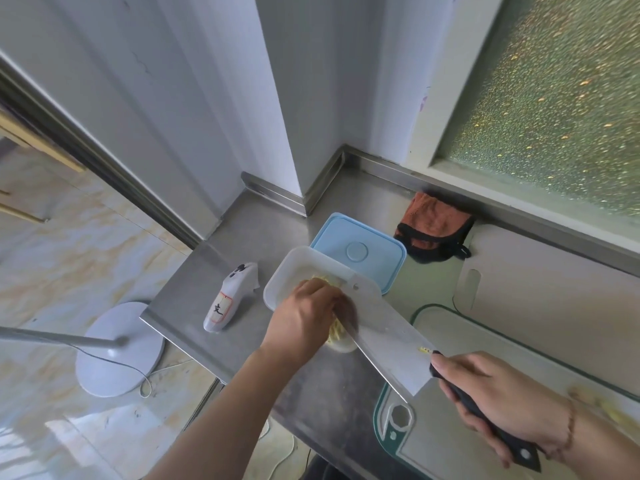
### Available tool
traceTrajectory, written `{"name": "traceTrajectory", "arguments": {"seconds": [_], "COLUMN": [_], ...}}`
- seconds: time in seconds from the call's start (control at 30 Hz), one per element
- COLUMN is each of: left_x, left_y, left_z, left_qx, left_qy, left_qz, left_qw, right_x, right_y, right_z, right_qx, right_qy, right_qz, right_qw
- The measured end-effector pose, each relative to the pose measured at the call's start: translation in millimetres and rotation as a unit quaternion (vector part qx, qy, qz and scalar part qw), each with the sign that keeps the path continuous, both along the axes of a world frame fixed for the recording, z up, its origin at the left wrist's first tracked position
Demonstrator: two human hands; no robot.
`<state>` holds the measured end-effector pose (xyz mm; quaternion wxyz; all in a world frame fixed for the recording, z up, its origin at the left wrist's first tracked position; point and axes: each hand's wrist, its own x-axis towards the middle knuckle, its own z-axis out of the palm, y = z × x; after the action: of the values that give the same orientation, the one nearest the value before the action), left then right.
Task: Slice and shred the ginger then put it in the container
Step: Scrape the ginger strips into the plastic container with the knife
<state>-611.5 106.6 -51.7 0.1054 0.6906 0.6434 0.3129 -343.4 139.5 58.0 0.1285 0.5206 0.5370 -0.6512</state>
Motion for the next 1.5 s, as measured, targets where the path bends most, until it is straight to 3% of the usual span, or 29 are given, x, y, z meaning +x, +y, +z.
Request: {"name": "traceTrajectory", "arguments": {"seconds": [0.13, 0.27, 0.4, 0.57, 0.83, 0.93, 1.07, 1.23, 1.3, 1.4, 1.5], "left_x": [15, 50, 56, 22, -15, -10, -5, 7, 19, 55, 101], "left_y": [-2, -8, -8, -12, -18, -20, -19, -26, -26, -14, 4], "left_z": [18, 42, 37, 12, -8, -9, -12, -5, 4, 21, 25], "left_qx": [0.045, 0.095, 0.112, 0.077, 0.084, 0.025, -0.016, -0.01, 0.03, 0.094, 0.133], "left_qy": [-0.015, -0.043, -0.045, -0.053, 0.063, 0.047, -0.017, 0.021, 0.04, 0.029, 0.016], "left_qz": [0.034, -0.136, -0.171, -0.103, 0.095, 0.176, 0.182, 0.187, 0.172, 0.07, -0.025], "left_qw": [0.998, 0.985, 0.978, 0.99, 0.99, 0.983, 0.983, 0.982, 0.984, 0.993, 0.991], "right_x": [0, -11, -17, -6, 4, 1, -1, 7, 18, 48, 94], "right_y": [-3, -6, -6, -9, -26, -33, -41, -51, -57, -67, -81], "right_z": [0, 0, 0, 5, 6, 0, -6, -11, -10, -9, -14], "right_qx": [-0.002, 0.03, 0.011, -0.022, -0.02, 0.01, 0.032, 0.043, 0.062, 0.125, 0.246], "right_qy": [0.016, 0.039, 0.073, 0.092, 0.116, 0.125, 0.12, 0.12, 0.129, 0.138, 0.076], "right_qz": [-0.021, -0.036, -0.06, -0.09, -0.128, -0.128, -0.127, -0.137, -0.154, -0.214, -0.266], "right_qw": [1.0, 0.998, 0.995, 0.991, 0.985, 0.984, 0.984, 0.982, 0.978, 0.959, 0.929]}}
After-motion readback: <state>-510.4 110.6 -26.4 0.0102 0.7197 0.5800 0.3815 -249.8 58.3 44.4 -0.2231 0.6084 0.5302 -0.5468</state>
